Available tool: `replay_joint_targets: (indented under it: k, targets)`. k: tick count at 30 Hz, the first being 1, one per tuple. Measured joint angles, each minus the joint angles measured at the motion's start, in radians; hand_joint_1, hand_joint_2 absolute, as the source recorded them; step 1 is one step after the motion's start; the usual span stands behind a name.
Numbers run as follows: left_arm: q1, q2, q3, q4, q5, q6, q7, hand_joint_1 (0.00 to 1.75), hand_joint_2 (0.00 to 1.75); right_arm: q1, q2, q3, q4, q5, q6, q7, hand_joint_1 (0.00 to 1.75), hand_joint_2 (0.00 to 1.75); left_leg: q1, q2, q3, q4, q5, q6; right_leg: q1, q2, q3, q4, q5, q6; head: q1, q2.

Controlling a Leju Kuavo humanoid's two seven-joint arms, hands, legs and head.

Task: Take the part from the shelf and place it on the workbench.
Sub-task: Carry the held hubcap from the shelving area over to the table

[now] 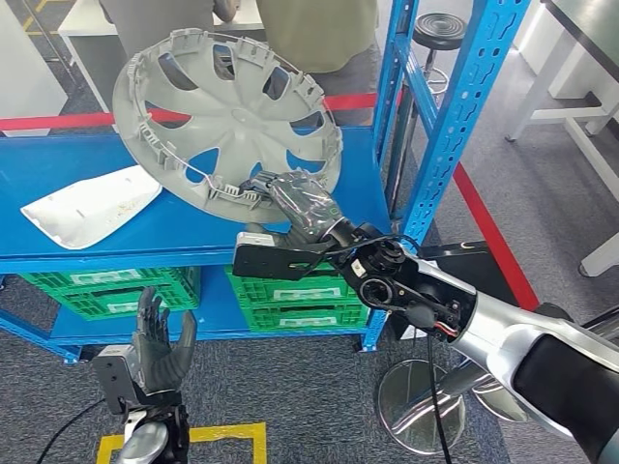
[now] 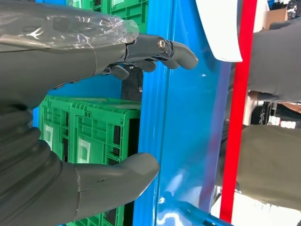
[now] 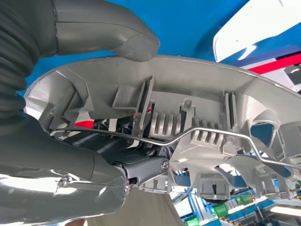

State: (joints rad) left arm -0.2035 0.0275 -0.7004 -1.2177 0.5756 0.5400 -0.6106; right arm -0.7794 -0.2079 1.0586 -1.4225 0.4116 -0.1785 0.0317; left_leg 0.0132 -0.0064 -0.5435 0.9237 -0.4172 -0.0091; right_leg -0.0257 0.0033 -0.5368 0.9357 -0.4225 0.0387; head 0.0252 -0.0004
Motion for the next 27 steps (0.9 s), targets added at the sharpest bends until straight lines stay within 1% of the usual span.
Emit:
replay_joint_targets:
  k: [24, 27]
  targets:
    - [0.0, 0.006, 0.0, -0.007, -0.002, 0.0, 0.002, 0.0, 1.75, 0.0, 0.0, 0.0, 0.0, 0.0, 0.0, 0.0, 1.75, 1.75, 0.0, 0.0, 0.0, 0.0, 0.0, 0.0, 0.0, 0.0, 0.0, 0.0, 0.0, 0.0, 0.0, 0.0]
    - [0.0, 0.007, 0.0, -0.007, -0.003, 0.0, 0.002, 0.0, 1.75, 0.001, 0.0, 0.0, 0.0, 0.0, 0.0, 0.0, 1.75, 1.75, -0.004, 0.0, -0.003, 0.008, -0.002, 0.004, -0.004, 0.0, 0.0, -0.002, 0.001, 0.002, -0.003, 0.0]
